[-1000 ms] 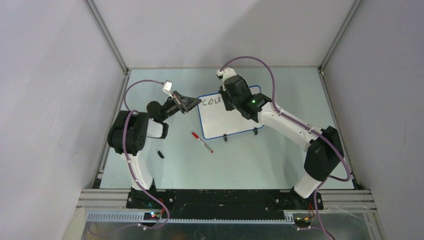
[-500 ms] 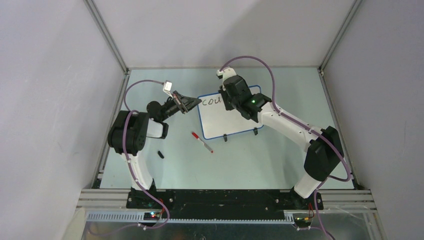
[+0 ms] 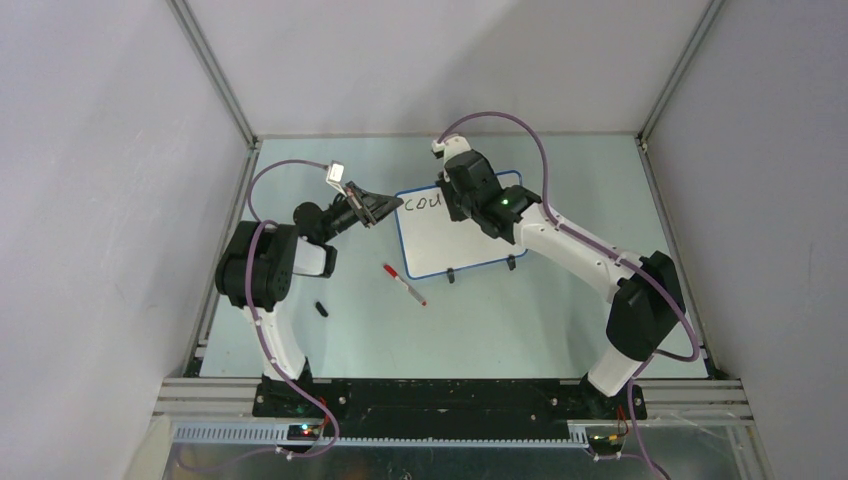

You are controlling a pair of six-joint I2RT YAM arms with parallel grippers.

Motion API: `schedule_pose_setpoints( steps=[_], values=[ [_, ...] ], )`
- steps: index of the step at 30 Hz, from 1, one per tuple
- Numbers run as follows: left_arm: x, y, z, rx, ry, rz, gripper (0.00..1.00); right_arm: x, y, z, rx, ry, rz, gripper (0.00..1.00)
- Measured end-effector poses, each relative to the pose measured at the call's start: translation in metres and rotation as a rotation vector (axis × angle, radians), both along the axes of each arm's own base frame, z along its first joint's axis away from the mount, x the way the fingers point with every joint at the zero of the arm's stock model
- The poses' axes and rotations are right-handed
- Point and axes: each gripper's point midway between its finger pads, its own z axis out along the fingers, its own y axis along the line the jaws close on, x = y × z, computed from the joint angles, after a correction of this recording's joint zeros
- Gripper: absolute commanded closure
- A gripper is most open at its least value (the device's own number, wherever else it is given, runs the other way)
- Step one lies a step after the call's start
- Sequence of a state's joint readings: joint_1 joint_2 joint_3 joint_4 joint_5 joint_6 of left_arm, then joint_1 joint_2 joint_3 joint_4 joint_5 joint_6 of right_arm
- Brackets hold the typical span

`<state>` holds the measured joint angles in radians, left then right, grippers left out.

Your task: Write a sentence on the whiteboard

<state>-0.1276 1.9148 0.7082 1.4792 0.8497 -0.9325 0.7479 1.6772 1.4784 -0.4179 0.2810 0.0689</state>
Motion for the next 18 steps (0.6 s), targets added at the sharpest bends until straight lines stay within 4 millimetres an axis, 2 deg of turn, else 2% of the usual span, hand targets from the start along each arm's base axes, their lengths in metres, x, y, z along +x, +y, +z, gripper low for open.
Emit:
schedule_pose_setpoints(
  steps=[18],
  values=[
    [0.000, 0.000, 0.000, 0.000, -0.001, 0.000, 1.00, -0.011, -0.001, -0.010, -0.050, 0.021, -0.001, 1.00]
  ],
)
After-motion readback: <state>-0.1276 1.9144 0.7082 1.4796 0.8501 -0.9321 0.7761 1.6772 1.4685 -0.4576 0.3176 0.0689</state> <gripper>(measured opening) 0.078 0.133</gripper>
